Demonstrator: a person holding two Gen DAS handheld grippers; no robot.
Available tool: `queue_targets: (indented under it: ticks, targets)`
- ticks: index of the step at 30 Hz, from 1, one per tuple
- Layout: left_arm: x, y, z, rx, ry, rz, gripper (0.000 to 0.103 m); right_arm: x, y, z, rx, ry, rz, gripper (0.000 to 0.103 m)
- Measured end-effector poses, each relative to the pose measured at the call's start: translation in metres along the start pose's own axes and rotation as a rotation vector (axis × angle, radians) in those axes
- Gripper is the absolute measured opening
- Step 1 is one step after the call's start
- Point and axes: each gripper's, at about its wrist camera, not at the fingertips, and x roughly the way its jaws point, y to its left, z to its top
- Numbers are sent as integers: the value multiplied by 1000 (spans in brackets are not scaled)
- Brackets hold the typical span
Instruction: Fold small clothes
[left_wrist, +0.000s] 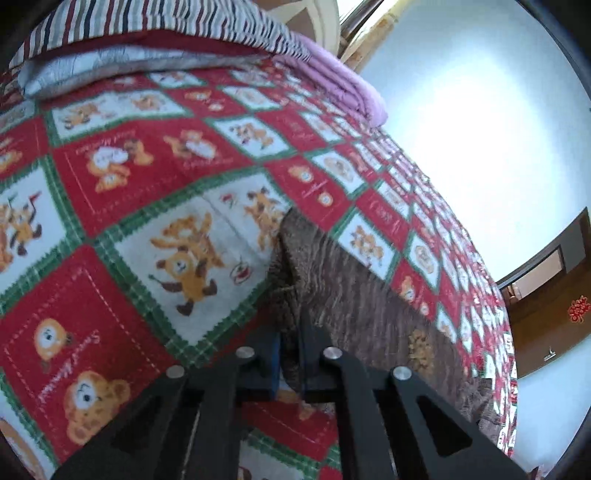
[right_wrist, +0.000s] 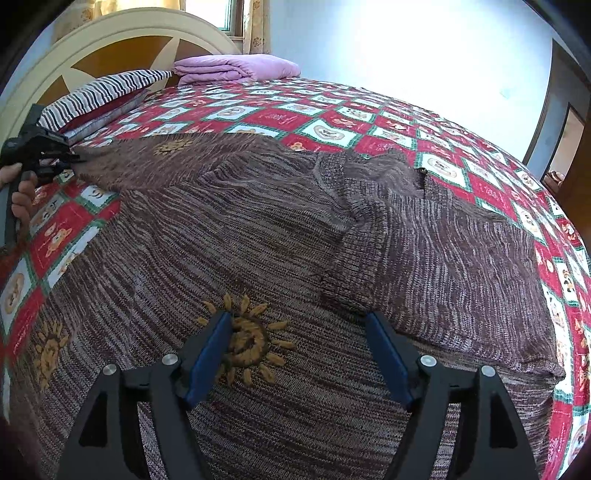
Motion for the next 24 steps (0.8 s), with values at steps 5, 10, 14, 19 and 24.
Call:
queue_targets:
  ticks: [5,10,14,19,24]
  targets:
    - [-20,-23,10,49,-33,-30,7,-26,-17,0,69,-72,71,76]
    - [-40,-67,18,147,-77,-50,7,-66,-46,-2,85,-145,59,76]
    - [-55,-108,16,211,-104,-92,7,-89,-74,-9,81,-169,-4,76]
    - [-70,-168,-2,321,-119,-144,7,-103,-108,-31,117,-171,-59,76]
    - [-74,-226,-34,425,-110,-187,7,-102,-127,-57,187,-164,-57,76]
